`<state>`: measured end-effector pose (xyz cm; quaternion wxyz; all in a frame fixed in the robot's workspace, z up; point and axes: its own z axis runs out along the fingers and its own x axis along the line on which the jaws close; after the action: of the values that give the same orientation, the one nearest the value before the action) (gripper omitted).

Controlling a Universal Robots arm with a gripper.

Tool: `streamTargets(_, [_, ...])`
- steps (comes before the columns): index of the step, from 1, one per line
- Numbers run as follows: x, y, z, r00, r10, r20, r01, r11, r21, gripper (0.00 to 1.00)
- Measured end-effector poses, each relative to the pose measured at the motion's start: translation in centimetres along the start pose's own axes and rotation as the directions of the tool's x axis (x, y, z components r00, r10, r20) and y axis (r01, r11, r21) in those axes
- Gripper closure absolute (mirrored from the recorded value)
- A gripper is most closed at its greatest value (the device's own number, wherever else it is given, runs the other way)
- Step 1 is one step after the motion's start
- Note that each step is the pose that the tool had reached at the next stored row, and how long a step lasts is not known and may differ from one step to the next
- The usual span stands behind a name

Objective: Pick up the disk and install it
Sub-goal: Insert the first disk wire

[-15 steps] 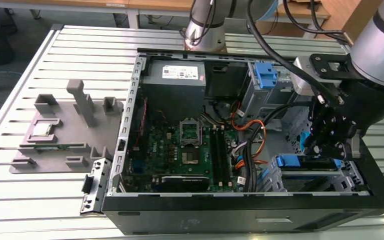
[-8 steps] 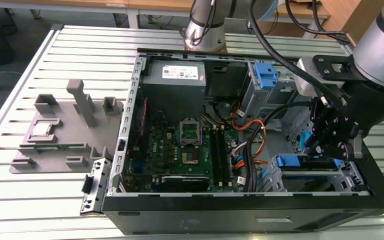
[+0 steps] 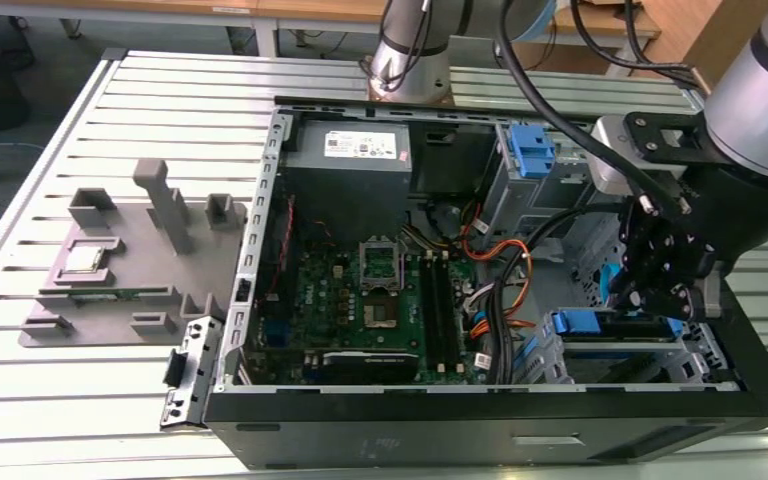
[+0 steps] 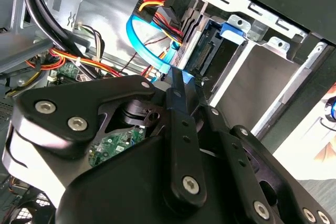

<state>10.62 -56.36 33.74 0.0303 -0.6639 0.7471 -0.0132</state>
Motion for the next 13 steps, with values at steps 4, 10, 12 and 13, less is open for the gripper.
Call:
streamTargets(4, [0.01,0.01,0.14,1.0,0.0,0.0008,0.0,1.0,-0.0001,0.77])
streamTargets(10, [0.01,0.02,0.27,1.0,0.0,0.0029,0.0,1.0,-0.0003,0.77])
streamTargets(12, [0.01,0.02,0.32,1.0,0.0,0.0039,0.0,1.0,-0.0004,0.77])
streamTargets(13, [0.01,0.02,0.32,1.0,0.0,0.0041,0.0,1.0,-0.0005,0.77])
